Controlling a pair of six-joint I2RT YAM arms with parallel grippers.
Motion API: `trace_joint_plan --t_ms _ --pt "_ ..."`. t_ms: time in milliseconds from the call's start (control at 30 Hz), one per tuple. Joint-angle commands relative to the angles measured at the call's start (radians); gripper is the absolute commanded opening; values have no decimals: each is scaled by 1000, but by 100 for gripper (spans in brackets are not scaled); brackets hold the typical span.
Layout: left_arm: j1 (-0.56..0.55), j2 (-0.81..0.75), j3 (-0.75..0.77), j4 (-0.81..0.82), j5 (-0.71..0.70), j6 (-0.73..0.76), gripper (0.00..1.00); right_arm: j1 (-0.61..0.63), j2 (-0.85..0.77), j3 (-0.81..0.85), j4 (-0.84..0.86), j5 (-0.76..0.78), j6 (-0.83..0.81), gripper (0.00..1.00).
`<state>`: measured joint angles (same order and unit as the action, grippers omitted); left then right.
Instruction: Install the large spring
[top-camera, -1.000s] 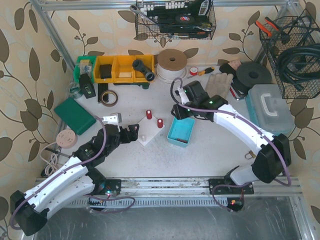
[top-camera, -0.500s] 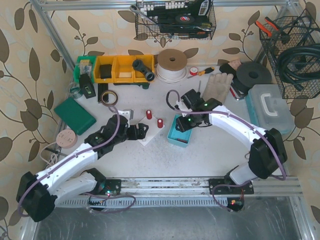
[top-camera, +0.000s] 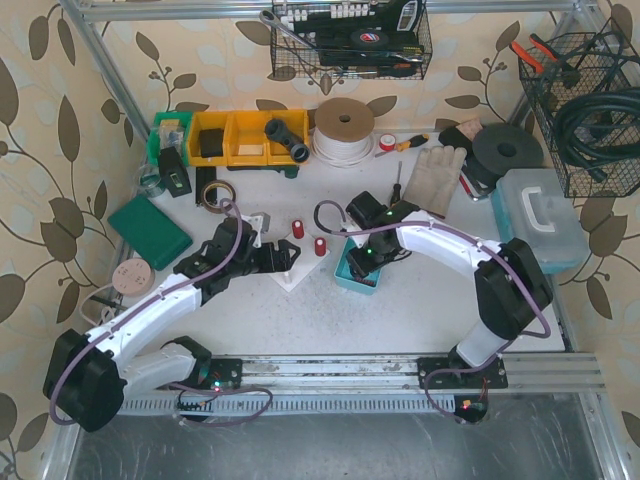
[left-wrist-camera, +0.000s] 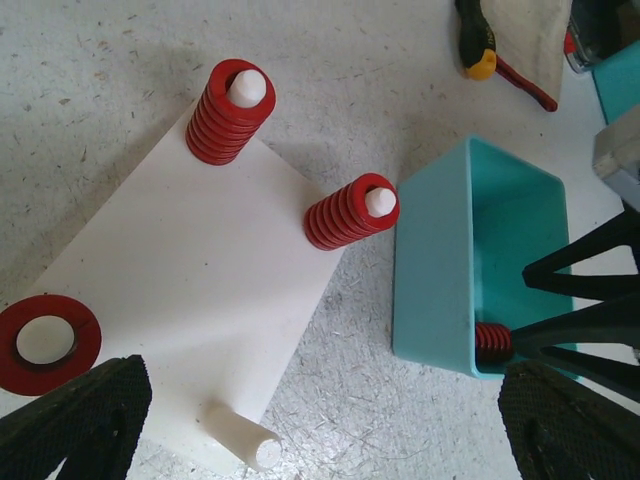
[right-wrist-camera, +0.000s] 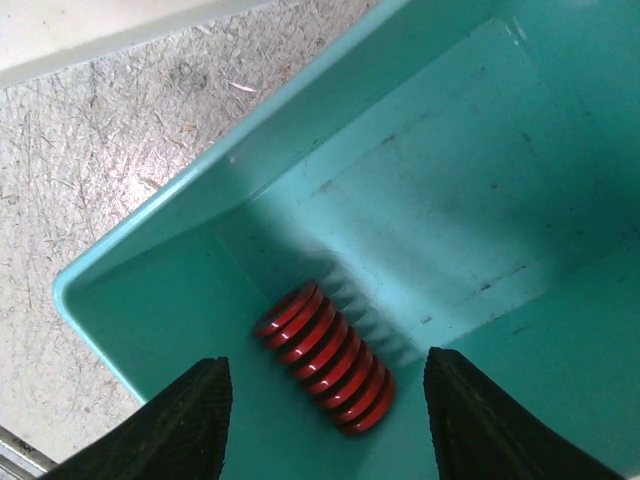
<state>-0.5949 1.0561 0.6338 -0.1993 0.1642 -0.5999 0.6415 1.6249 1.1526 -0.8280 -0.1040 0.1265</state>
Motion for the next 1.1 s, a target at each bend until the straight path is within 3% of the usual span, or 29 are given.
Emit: trace_joint_plan --t_ms 0,800,933,1067 --pt "17 -33 11 42 21 2 97 8 25 -9 -28 9 -36 55" --pt "69 8 7 63 77 -13 96 11 220 65 38 240 1 50" --pt "76 17 6 66 88 -16 96 -11 179 66 56 282 24 42" --pt "84 27 8 71 95 -19 96 -27 133 65 67 286 29 11"
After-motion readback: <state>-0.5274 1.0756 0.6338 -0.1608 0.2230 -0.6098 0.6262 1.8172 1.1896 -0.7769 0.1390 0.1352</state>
